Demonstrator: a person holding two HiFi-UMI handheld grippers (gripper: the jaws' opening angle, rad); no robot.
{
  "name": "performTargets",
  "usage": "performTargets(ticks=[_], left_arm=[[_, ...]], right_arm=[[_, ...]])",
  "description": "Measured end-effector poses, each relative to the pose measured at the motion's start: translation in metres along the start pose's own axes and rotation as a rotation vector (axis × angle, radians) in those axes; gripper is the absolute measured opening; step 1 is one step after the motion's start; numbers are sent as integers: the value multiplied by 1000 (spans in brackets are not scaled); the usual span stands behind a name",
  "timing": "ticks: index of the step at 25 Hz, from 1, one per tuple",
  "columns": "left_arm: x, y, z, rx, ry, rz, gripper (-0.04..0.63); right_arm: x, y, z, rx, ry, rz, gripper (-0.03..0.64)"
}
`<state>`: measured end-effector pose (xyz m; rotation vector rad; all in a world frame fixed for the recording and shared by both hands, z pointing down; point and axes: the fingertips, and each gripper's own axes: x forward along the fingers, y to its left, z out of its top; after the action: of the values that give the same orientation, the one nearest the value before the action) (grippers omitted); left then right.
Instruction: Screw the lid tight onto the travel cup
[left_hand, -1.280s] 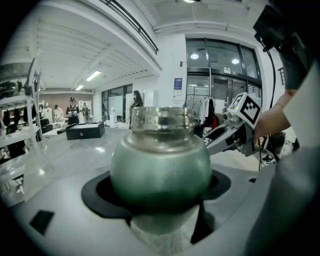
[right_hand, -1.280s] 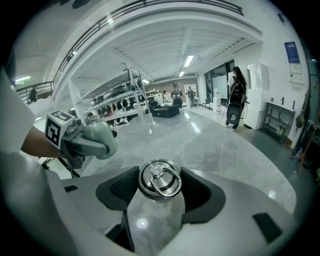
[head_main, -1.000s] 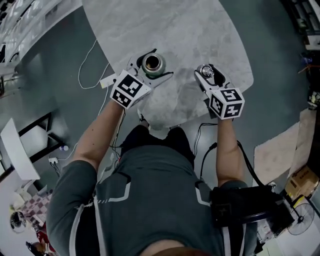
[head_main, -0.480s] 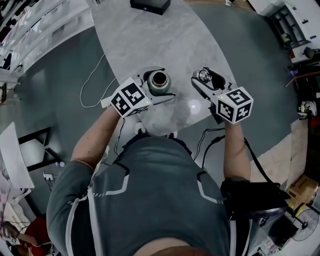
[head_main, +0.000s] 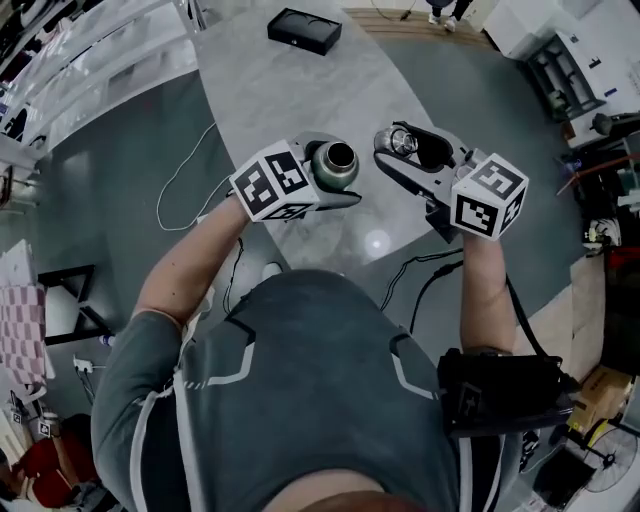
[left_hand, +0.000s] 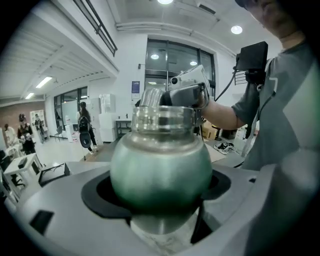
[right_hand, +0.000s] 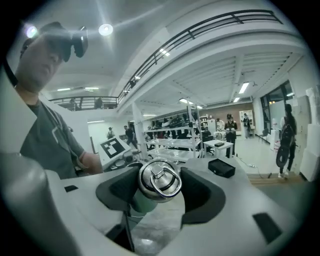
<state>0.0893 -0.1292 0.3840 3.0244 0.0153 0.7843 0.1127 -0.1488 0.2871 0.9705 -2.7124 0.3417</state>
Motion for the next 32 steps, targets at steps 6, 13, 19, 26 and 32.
performTargets(ticks=[6, 13, 19, 26, 32], left_arm=[[-4, -18, 14, 20, -4, -11, 400], [-3, -31, 20, 18, 2, -35, 400], [-7, -33, 30, 40, -8, -10, 400], [-21, -36, 25, 88, -4, 3, 400], [-15, -33, 23, 97, 55, 53, 399]], right_arm=[[8, 54, 29, -128, 24, 151, 278], [17, 84, 26, -224, 117, 290, 278], [16, 89, 24, -218, 152, 342, 278], [12, 94, 25, -187, 174, 384, 278], [13, 93, 21, -204, 231, 358, 278]])
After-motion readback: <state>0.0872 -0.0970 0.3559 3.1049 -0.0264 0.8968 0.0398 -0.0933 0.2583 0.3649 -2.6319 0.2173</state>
